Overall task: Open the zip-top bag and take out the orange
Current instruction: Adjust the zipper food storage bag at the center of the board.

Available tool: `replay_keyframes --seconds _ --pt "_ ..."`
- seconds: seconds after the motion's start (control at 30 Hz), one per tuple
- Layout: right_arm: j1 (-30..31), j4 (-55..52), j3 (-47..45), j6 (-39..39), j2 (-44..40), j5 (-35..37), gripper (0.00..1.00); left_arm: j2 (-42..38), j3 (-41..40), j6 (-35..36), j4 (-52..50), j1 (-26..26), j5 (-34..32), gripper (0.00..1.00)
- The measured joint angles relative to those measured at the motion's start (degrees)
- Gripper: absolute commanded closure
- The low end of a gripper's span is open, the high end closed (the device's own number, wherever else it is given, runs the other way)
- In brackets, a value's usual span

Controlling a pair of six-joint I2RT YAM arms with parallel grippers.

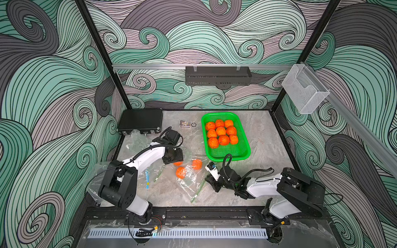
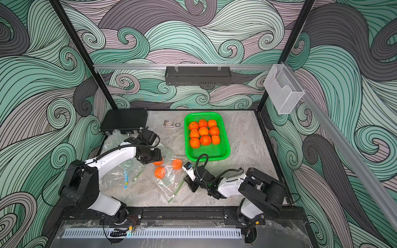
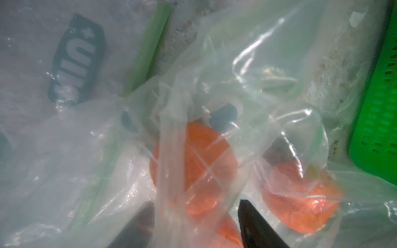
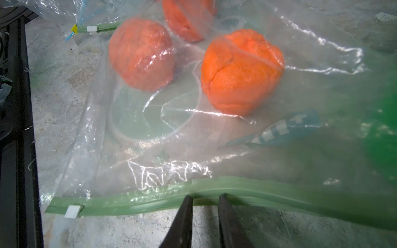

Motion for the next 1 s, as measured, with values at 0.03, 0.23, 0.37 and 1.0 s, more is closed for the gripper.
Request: replay_keyframes --seconds 0.03,0.23,0.37,1.0 --pt "0.00 0.00 0.00 -0.02 0.00 0.00 0.75 0.85 0.24 -0.07 0.31 0.17 -0.57 0.39" --pt "0.00 -0.02 0.02 -0.22 0.00 0.00 0.75 4.50 2.49 -0.07 2.58 1.25 -0.96 0.28" --pt "0.00 -0.04 0.07 -0.22 0.00 -0.04 0.75 5.60 4.92 -0.04 2.78 1.75 -0.72 0.21" --pt "0.00 -1.16 0.87 -0.22 0.28 -1.14 0.75 21.53 17.97 0.09 3.21 2.08 -5.31 0.27"
